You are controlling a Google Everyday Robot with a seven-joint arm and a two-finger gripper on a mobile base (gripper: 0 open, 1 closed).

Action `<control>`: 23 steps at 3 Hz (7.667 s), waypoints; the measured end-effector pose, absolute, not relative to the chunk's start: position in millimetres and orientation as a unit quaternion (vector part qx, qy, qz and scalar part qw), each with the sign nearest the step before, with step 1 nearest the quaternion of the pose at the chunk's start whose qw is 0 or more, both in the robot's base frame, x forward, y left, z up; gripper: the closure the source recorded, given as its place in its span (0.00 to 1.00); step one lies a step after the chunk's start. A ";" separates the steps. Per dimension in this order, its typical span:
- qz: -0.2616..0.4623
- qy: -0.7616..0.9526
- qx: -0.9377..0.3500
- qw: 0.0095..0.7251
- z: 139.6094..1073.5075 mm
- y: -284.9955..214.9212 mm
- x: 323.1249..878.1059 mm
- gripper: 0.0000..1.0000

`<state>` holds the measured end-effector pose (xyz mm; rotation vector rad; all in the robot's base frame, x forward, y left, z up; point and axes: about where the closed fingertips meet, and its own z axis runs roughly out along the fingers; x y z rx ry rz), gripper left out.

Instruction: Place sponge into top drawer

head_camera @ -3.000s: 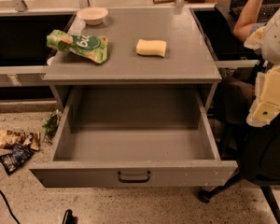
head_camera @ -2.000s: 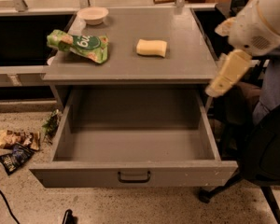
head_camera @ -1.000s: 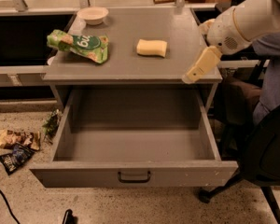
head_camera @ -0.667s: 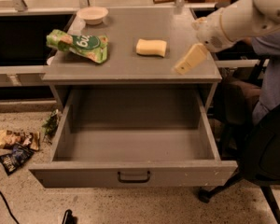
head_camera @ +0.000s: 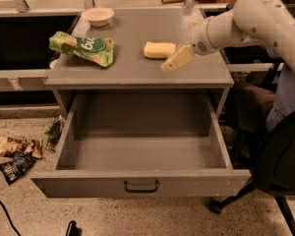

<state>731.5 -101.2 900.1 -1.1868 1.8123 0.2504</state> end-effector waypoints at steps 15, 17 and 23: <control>0.224 0.562 -0.598 0.526 921.8 65.1 628.9 1.00; 0.251 0.560 -0.602 0.510 901.1 93.5 620.7 1.00; 0.301 0.655 -0.557 0.412 783.0 212.7 551.8 1.00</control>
Offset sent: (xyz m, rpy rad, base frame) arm 0.0658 0.0316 -0.0354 0.1223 0.0497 -0.0598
